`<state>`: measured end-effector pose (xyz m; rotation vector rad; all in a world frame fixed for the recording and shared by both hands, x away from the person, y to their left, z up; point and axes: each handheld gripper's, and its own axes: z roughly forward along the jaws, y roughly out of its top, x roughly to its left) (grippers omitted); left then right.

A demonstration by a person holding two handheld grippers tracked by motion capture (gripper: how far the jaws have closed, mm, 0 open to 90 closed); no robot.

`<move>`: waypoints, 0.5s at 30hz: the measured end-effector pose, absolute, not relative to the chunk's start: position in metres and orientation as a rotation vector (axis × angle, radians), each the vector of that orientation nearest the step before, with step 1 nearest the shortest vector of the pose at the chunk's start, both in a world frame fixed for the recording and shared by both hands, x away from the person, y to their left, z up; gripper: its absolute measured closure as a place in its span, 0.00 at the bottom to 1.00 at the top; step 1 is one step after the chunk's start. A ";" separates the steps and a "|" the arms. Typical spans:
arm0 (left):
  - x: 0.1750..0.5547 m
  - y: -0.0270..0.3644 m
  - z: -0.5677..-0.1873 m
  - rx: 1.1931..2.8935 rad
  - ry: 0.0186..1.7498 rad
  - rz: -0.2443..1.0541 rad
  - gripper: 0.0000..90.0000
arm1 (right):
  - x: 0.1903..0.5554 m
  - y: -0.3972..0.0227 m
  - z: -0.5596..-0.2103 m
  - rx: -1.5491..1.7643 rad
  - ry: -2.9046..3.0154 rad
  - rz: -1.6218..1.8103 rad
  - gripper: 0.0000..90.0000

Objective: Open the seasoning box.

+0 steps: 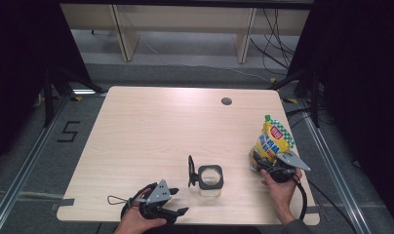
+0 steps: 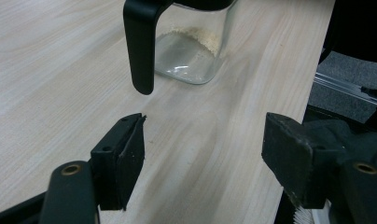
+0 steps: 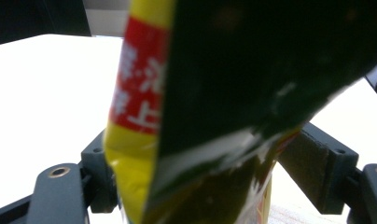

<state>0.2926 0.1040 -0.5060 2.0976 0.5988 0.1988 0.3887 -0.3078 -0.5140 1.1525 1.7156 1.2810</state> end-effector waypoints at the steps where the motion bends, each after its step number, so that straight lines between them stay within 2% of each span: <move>1: 0.293 0.104 -0.506 2.098 0.598 0.200 0.33 | 0.390 -0.307 -0.514 1.170 1.711 1.309 0.29; 9: 0.292 0.104 -0.506 2.093 0.599 0.190 0.33 | 0.389 -0.304 -0.506 1.183 1.766 1.259 0.36; 15: 0.292 0.104 -0.507 2.078 0.616 0.190 0.33 | 0.387 -0.300 -0.499 1.175 1.806 1.252 0.37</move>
